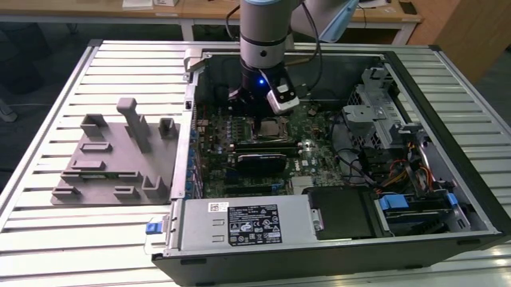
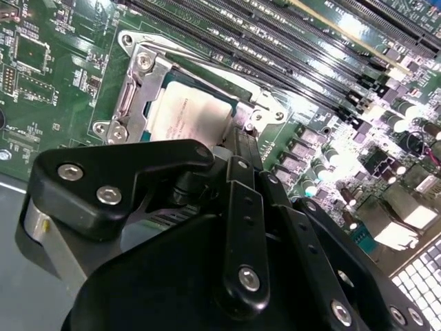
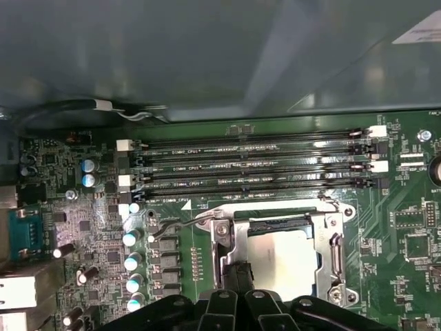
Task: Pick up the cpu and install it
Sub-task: 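Close the cpu cover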
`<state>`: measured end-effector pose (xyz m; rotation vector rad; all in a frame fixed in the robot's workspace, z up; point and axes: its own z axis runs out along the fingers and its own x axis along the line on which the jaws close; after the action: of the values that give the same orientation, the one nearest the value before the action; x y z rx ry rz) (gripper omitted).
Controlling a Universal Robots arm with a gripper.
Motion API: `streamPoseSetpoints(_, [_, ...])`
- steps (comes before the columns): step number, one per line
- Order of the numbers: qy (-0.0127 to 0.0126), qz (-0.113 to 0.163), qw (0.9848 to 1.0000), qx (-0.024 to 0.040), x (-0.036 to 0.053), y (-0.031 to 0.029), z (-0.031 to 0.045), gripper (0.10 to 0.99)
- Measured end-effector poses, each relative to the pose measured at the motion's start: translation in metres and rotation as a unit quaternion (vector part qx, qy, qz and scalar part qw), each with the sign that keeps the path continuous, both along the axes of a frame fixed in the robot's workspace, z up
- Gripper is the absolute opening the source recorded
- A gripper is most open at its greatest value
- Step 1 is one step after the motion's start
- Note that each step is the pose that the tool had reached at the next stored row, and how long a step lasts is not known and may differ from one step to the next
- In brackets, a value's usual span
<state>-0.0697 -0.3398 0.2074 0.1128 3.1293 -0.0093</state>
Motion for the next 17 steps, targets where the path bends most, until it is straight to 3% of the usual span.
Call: streamPoseSetpoints(17, [-0.0004,0.005,1.0,0.0013,-0.0011,0.0,-0.0046,0.106])
